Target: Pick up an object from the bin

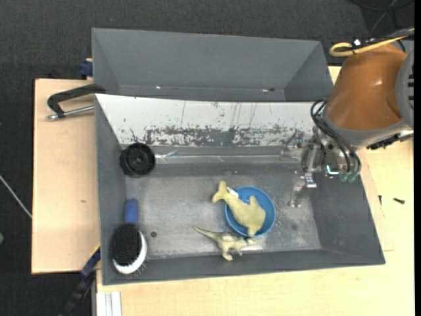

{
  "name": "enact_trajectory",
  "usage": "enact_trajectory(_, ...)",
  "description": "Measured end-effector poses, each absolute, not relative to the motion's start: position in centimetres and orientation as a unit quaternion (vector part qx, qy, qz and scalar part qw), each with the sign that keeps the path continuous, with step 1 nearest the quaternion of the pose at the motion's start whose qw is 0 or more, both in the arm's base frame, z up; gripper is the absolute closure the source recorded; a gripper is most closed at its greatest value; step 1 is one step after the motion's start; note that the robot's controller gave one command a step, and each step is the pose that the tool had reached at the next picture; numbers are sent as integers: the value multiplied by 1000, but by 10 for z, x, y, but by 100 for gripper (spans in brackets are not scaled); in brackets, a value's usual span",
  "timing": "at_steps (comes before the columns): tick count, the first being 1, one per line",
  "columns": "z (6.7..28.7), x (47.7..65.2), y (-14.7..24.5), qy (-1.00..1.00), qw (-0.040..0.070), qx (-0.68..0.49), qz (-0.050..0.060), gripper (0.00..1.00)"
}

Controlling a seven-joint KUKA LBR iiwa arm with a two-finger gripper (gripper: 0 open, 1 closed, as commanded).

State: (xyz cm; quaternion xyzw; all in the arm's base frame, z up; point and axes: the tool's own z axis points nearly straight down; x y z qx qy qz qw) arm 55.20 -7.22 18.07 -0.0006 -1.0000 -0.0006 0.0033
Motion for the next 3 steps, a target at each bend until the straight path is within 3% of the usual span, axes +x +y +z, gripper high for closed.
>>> enact_trajectory(1, 88, 590, -35, -996, 2, 88, -1, 0)
enact_trajectory(2, 92, 591, -36, -996, -1, 87, -1, 100)
enact_trajectory(3, 250, 574, -43, -996, -8, 87, 1, 100)
